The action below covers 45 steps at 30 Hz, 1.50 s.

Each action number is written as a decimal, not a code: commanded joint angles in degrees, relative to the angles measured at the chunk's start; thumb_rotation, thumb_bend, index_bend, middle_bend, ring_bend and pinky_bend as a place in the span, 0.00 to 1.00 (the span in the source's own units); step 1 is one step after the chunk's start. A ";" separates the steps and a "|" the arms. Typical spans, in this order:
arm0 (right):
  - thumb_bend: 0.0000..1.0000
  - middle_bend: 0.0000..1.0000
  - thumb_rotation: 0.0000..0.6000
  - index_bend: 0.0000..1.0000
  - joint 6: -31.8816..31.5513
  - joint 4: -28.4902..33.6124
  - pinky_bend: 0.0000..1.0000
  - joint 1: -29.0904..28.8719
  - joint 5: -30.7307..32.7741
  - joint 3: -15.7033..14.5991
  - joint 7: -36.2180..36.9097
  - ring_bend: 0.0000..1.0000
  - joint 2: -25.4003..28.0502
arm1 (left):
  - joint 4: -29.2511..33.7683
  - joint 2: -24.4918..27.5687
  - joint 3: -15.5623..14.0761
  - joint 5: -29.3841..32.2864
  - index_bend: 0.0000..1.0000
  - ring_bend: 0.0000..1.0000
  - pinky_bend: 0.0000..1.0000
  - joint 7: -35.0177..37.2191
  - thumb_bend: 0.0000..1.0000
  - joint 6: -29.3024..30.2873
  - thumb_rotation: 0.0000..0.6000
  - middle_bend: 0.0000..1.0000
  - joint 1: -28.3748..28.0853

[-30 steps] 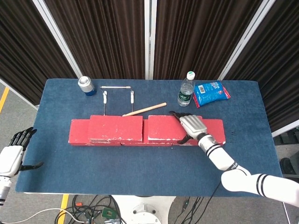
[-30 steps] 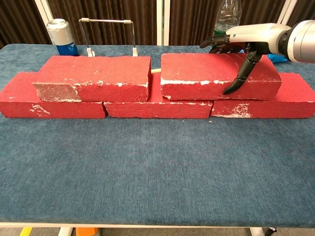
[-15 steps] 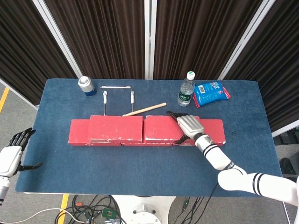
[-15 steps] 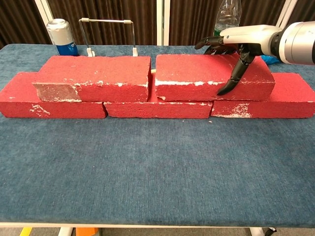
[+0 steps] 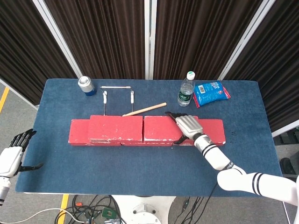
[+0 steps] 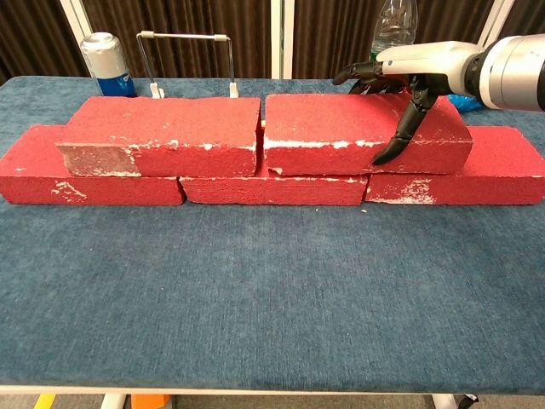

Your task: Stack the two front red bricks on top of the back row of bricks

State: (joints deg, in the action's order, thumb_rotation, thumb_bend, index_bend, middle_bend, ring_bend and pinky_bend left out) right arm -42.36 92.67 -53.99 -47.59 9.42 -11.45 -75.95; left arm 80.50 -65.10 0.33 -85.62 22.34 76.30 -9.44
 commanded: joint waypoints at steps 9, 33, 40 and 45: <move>0.04 0.17 1.00 0.00 0.12 -0.72 0.19 -0.22 0.19 -0.20 0.10 0.13 -0.90 | -0.01 0.13 -0.13 0.07 0.01 0.00 0.00 0.31 0.00 -0.23 1.00 0.00 0.06; 0.04 0.17 1.00 0.00 -0.69 -1.63 0.18 -0.59 1.06 -0.05 -0.41 0.13 -2.28 | -0.43 0.17 -0.28 0.03 0.01 0.00 0.00 0.81 0.00 -0.57 1.00 0.00 0.02; 0.04 0.17 1.00 0.00 -0.15 -1.80 0.18 -0.69 1.09 -0.03 -0.14 0.13 -2.36 | -0.58 0.20 -0.33 -0.01 0.01 0.00 0.00 1.00 0.00 -0.51 1.00 0.00 0.09; 0.04 0.16 1.00 0.00 -0.14 -1.84 0.18 -0.75 0.87 0.01 -0.12 0.13 -2.44 | -0.56 0.21 -0.34 -0.03 0.01 0.00 0.00 1.03 0.00 -0.51 1.00 0.00 0.10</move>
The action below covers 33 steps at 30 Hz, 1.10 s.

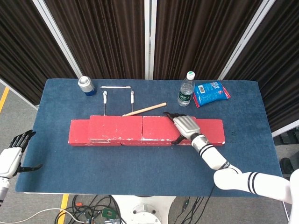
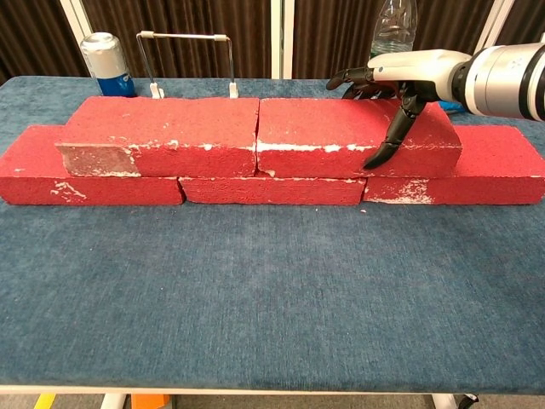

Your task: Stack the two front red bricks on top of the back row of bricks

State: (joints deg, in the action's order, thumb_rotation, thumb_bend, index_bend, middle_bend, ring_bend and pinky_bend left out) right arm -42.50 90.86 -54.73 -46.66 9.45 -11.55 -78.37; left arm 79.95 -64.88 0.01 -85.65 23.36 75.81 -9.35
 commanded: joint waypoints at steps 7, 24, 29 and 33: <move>0.00 0.08 1.00 0.00 1.25 -0.07 0.08 -0.11 0.13 -0.24 0.54 0.02 0.24 | -0.20 -0.13 -0.07 -0.01 0.01 0.00 0.00 0.15 0.00 -0.04 1.00 0.00 0.06; 0.00 0.00 1.00 0.00 -0.32 2.19 0.00 0.81 -1.78 0.26 1.78 0.00 2.29 | -0.38 -0.17 0.00 0.09 0.01 0.00 0.00 0.59 0.00 -0.10 1.00 0.00 0.05; 0.00 0.00 1.00 0.00 -2.45 7.46 0.00 2.58 -4.62 0.42 2.11 0.00 6.95 | -0.13 -0.06 0.10 0.20 0.01 0.00 0.00 0.48 0.00 0.10 1.00 0.00 0.15; 0.00 0.00 1.00 0.00 -5.34 13.36 0.00 5.37 -7.84 0.59 3.22 0.00 12.93 | 0.32 0.23 0.18 0.29 0.01 0.00 0.00 0.13 0.00 0.35 1.00 0.00 0.27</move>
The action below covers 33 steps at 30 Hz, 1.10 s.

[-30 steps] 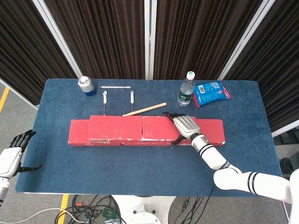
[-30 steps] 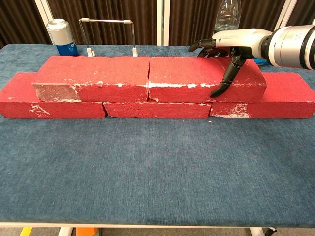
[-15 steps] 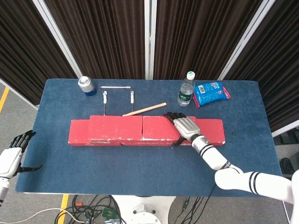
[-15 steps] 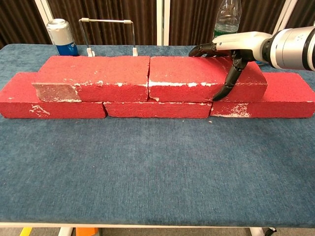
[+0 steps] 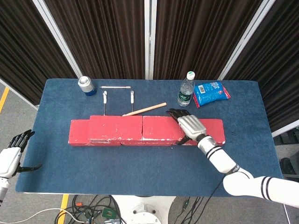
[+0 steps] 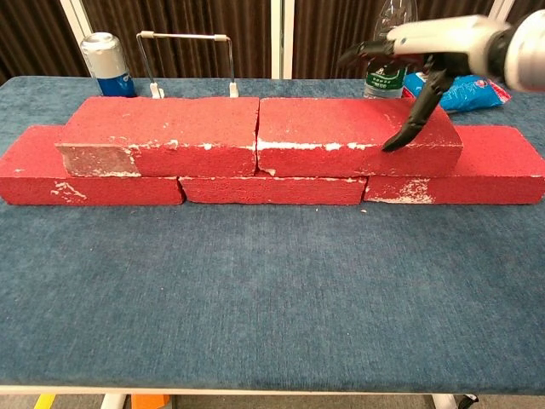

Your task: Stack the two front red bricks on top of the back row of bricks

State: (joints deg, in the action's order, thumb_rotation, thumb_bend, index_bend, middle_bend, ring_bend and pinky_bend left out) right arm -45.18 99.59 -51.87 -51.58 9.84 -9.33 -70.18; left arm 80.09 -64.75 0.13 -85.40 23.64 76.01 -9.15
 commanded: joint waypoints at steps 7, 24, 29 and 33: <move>0.00 0.00 1.00 0.00 -13.25 11.25 0.00 12.02 -14.54 -1.82 4.19 0.00 14.97 | 1.81 0.56 0.38 0.30 0.01 0.00 0.00 -1.28 0.00 1.33 1.00 0.00 0.60; 0.00 0.00 1.00 0.00 -44.08 -8.23 0.00 40.56 -28.78 -12.48 8.46 0.00 8.08 | 6.15 -0.98 0.86 -0.35 0.01 0.00 0.00 -12.08 0.00 7.23 1.00 0.00 2.98; 0.00 0.00 1.00 0.00 -42.61 -16.20 0.00 43.98 -27.89 -13.78 12.81 0.00 3.49 | 6.62 -2.12 0.12 -0.91 0.01 0.00 0.00 -13.93 0.00 8.69 1.00 0.00 4.21; 0.00 0.00 1.00 0.00 -43.14 -21.24 0.00 46.81 -28.19 -14.45 14.09 0.00 0.80 | 5.35 -3.35 -0.07 -1.58 0.01 0.00 0.00 -15.75 0.00 10.54 1.00 0.00 5.18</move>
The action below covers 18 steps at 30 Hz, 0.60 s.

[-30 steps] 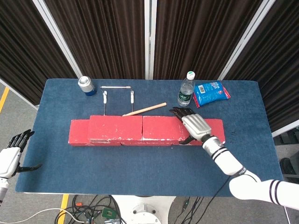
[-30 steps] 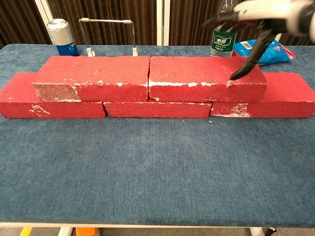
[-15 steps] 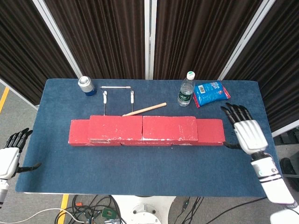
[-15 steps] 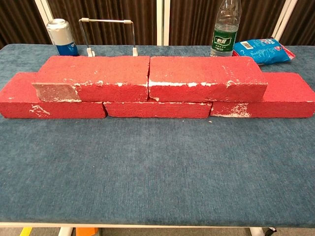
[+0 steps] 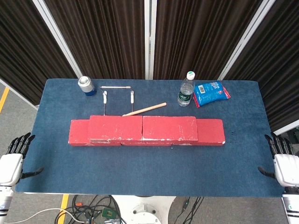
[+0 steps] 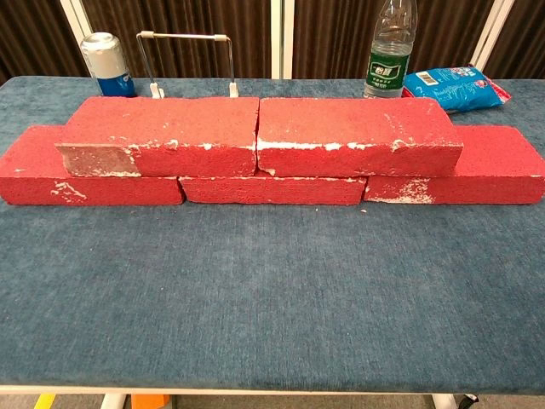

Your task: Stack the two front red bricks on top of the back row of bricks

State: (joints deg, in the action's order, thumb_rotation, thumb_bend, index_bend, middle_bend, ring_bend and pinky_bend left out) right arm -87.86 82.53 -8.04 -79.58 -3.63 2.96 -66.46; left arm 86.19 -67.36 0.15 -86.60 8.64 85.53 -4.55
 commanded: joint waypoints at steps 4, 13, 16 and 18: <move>0.00 0.00 1.00 0.00 -2.13 -5.84 0.00 5.08 -0.92 -0.81 2.02 0.00 -4.00 | -1.62 -1.76 0.01 -0.39 0.01 0.00 0.00 -1.19 0.00 2.17 1.00 0.00 1.33; 0.00 0.00 1.00 0.00 -4.11 -3.66 0.00 7.15 -3.66 -0.10 0.88 0.00 -3.06 | -0.94 -0.86 -0.27 -0.08 0.01 0.00 0.00 -3.03 0.00 2.64 1.00 0.00 2.40; 0.00 0.00 1.00 0.00 -3.77 -3.23 0.00 7.46 -3.72 0.34 0.38 0.00 -2.92 | -0.79 -0.29 -0.32 -0.16 0.01 0.00 0.00 -2.76 0.00 2.78 1.00 0.00 2.65; 0.00 0.00 1.00 0.00 -3.67 -2.96 0.00 7.65 -3.81 0.61 0.38 0.00 -2.74 | -0.66 -0.02 -0.35 -0.19 0.01 0.00 0.00 -2.85 0.00 2.71 1.00 0.00 2.71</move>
State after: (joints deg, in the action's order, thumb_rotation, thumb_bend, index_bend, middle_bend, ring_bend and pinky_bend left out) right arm -91.56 79.54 -0.42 -83.37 -3.04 3.35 -69.23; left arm 85.52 -67.40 -0.18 -86.78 5.80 88.26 -1.86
